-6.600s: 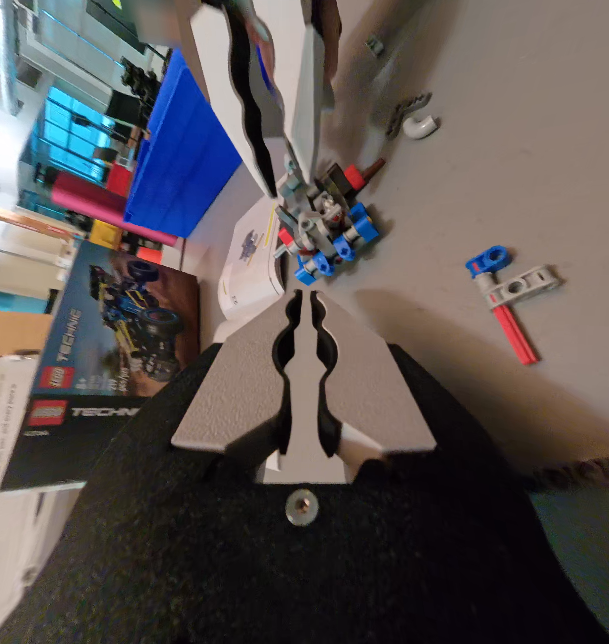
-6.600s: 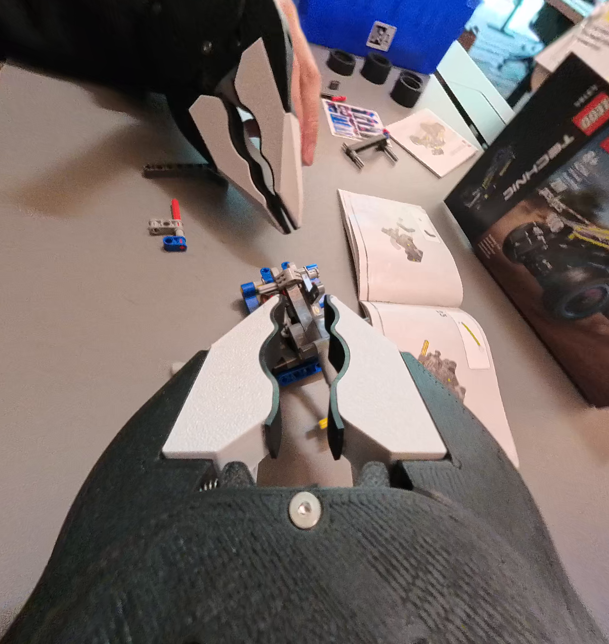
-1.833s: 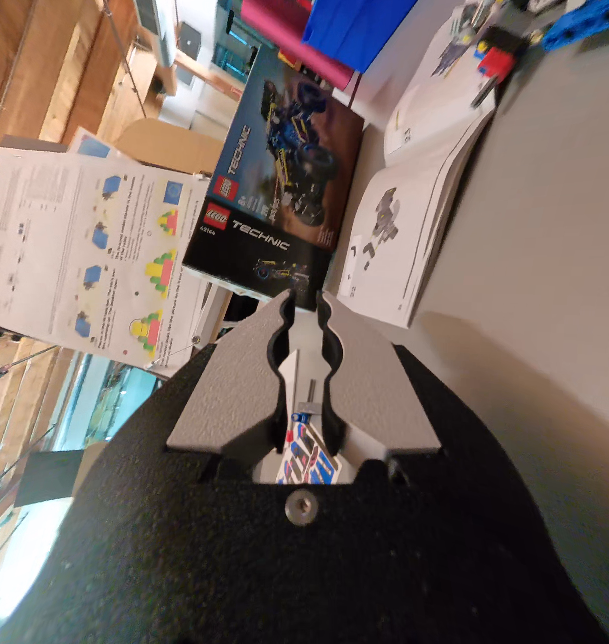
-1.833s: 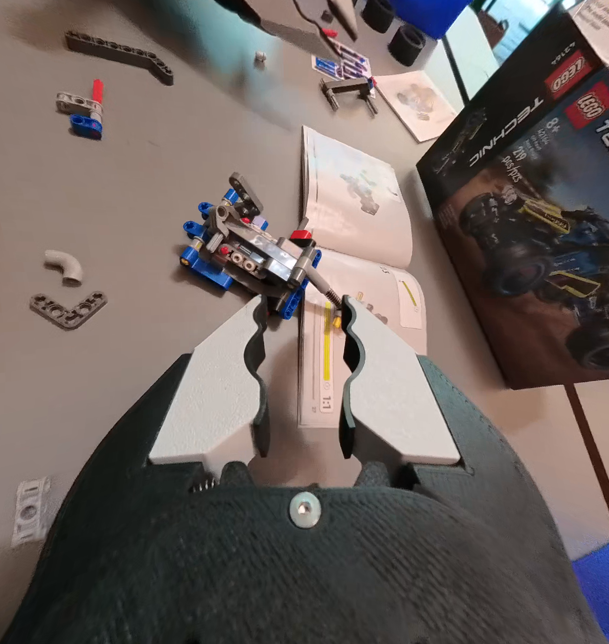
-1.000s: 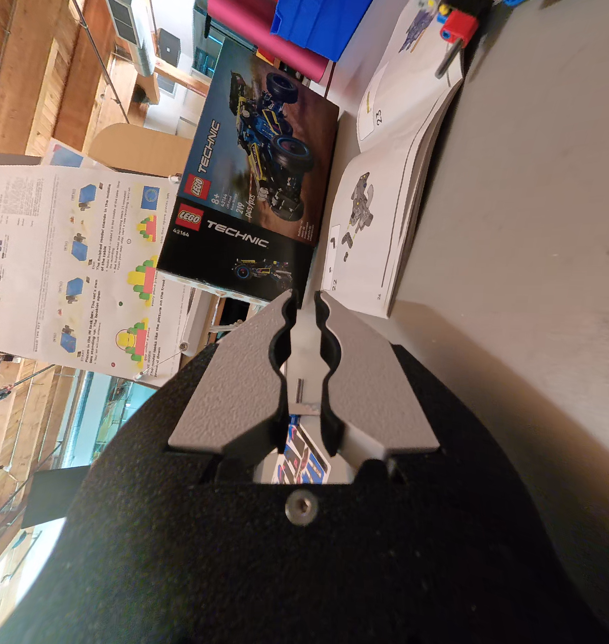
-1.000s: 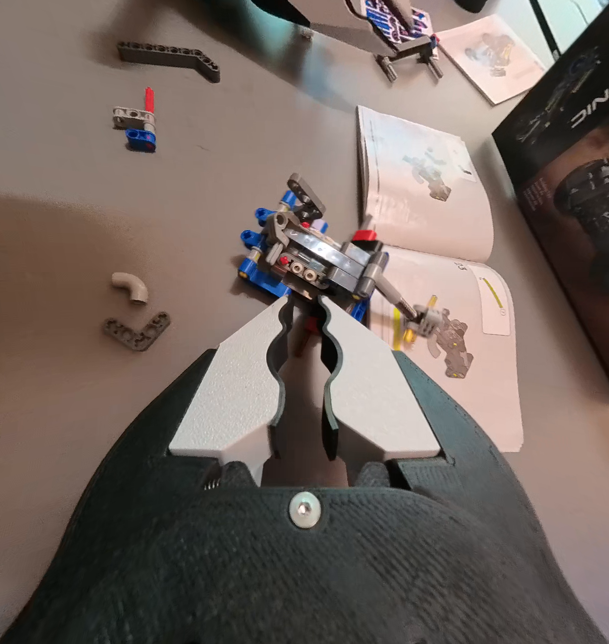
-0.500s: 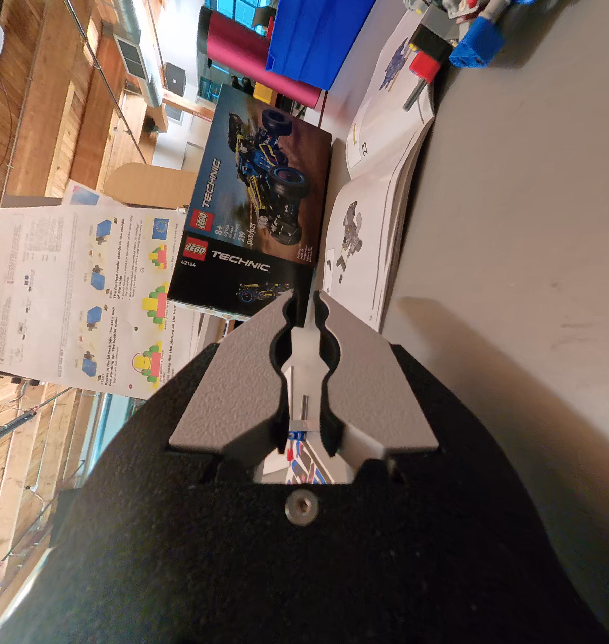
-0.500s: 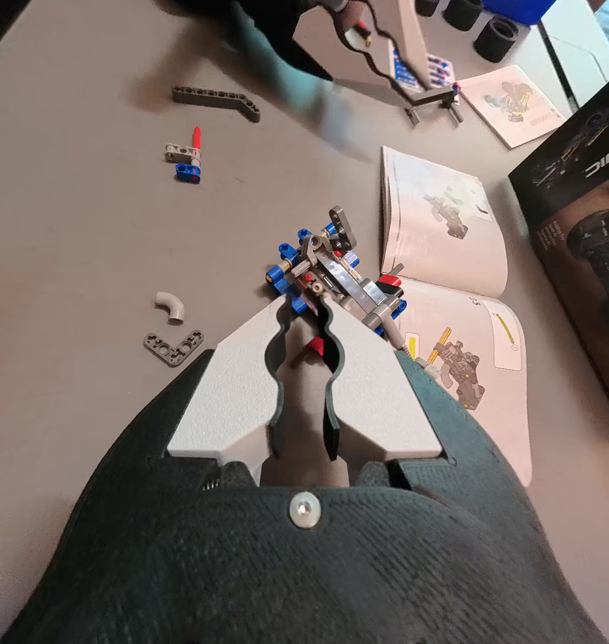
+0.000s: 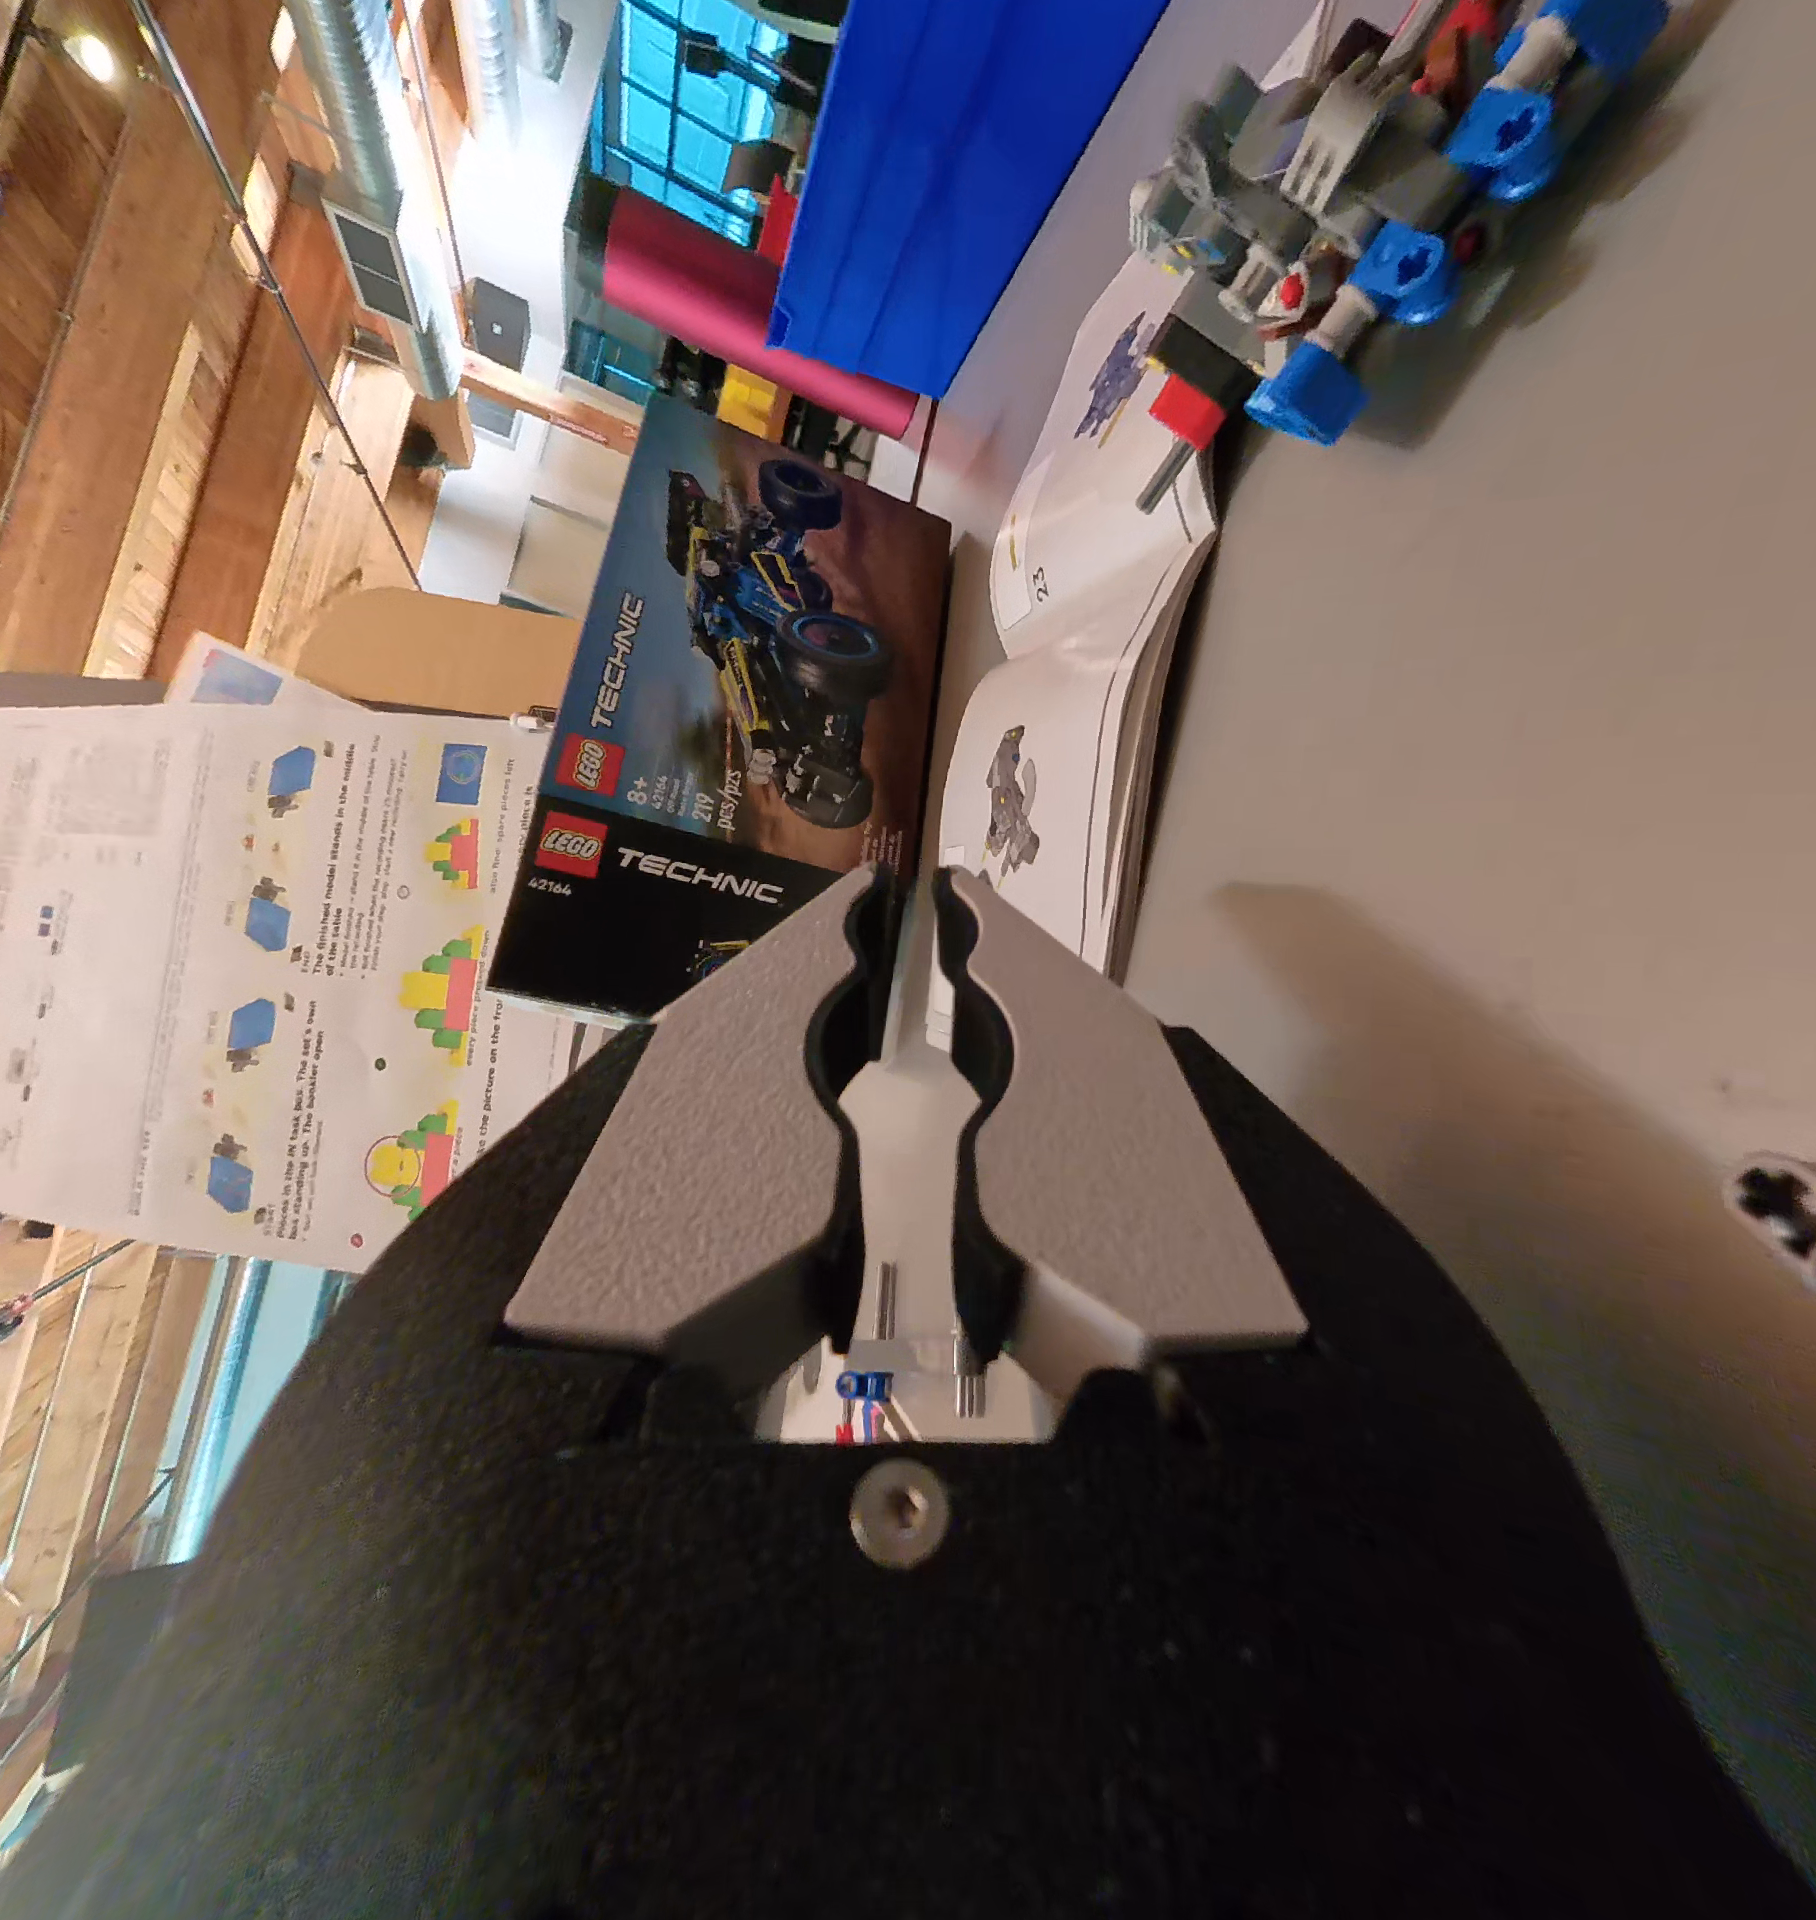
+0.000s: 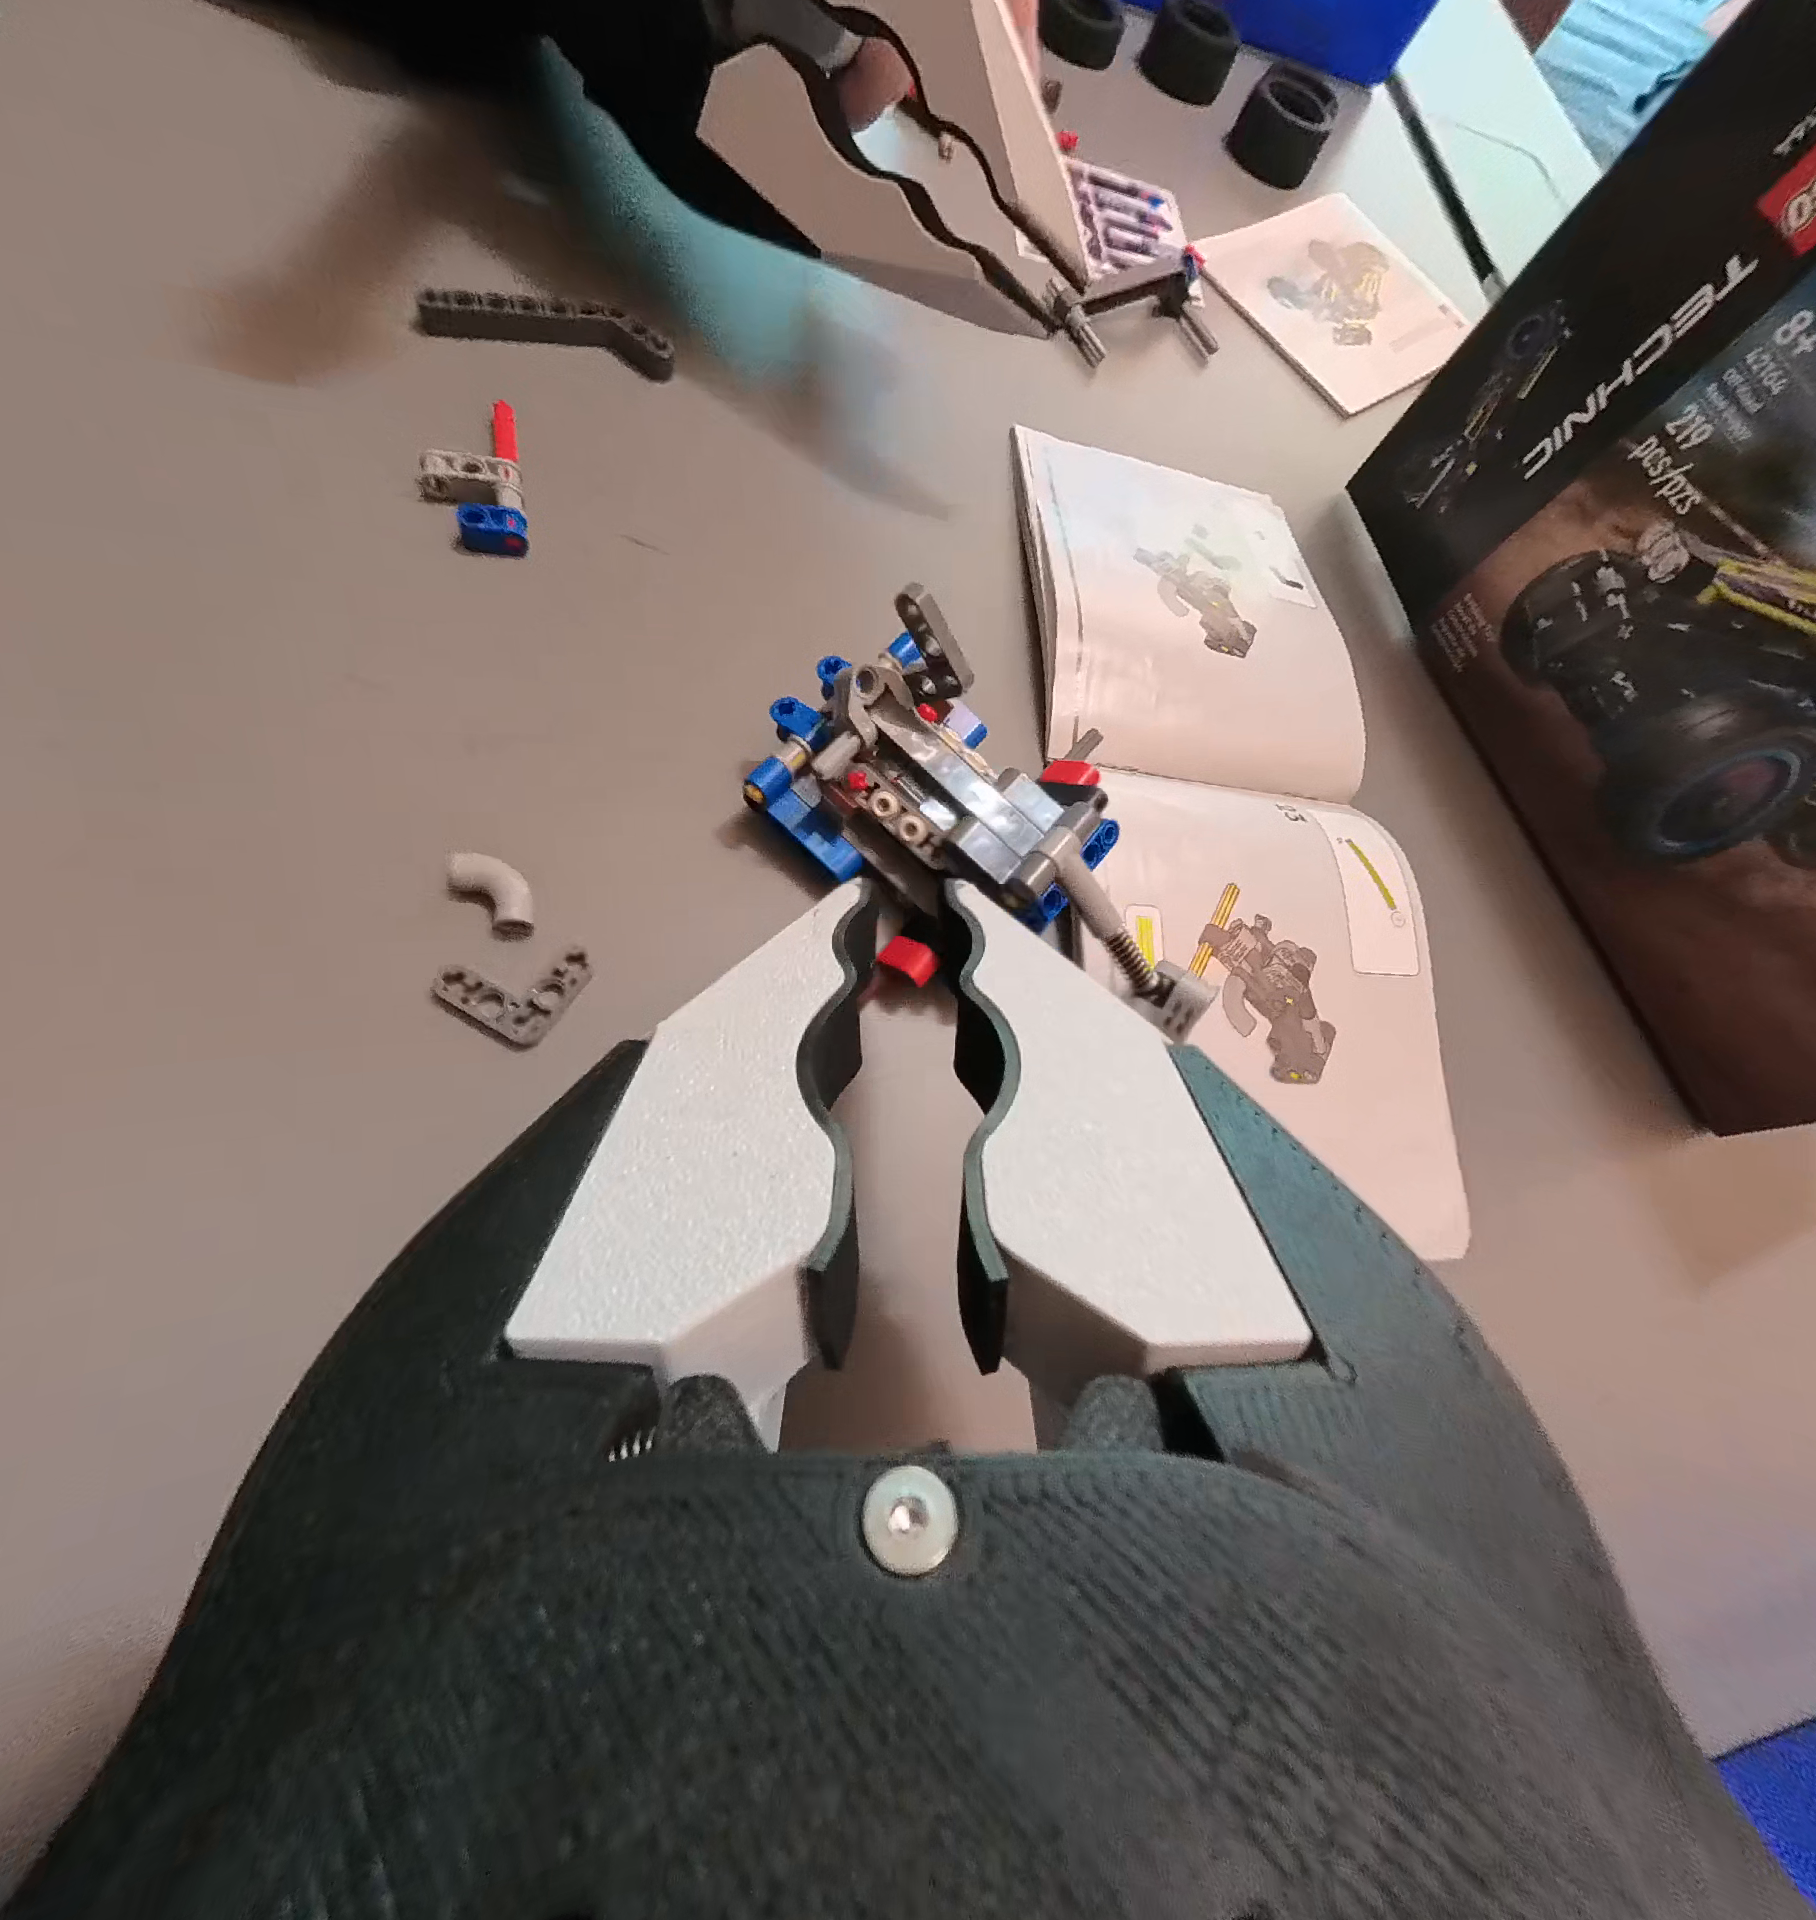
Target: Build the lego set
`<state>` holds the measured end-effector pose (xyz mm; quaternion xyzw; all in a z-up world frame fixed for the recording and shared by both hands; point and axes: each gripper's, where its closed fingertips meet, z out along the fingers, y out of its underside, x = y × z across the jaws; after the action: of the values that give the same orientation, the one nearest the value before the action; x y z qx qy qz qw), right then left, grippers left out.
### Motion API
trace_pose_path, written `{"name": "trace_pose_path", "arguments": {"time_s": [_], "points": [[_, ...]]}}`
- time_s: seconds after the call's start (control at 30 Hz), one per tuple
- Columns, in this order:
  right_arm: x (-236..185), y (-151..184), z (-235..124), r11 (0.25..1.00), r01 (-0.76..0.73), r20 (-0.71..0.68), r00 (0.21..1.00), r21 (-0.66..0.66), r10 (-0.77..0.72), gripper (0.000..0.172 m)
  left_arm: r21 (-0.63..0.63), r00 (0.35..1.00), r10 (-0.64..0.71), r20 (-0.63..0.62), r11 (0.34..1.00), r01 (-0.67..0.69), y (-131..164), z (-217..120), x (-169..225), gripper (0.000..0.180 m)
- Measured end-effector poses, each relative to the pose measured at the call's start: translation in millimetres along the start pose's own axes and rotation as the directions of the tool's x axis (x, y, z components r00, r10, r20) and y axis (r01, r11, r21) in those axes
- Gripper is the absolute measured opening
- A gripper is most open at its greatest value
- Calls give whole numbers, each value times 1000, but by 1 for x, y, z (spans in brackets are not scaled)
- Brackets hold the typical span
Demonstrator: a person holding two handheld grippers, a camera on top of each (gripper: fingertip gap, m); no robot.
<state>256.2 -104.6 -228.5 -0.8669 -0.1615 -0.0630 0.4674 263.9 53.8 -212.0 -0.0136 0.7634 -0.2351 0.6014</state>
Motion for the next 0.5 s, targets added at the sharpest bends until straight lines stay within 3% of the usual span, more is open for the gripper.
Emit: {"name": "trace_pose_path", "arguments": {"time_s": [0.03, 0.13, 0.3, 0.5], "points": [[-4, -3, -2, 1000, -5, -6, 1000, 19, 5, 9, -2, 1000, -3, -14, 1000, 3, -1, 0, 1, 4], [-19, -6, -12, 999, -42, -11, 999, 29, 42, 10, 15, 997, -48, -59, 999, 49, -10, -2, 2, 4], [-55, 4, -27, 993, -55, -58, 997, -103, 49, 16, 53, 985, -102, -141, 993, 110, -30, -8, 3, 3], [-86, 17, -24, 976, -57, -106, 994, -211, 35, 20, 137, 933, -138, -334, 972, 193, -84, -29, 21, 4]]}}
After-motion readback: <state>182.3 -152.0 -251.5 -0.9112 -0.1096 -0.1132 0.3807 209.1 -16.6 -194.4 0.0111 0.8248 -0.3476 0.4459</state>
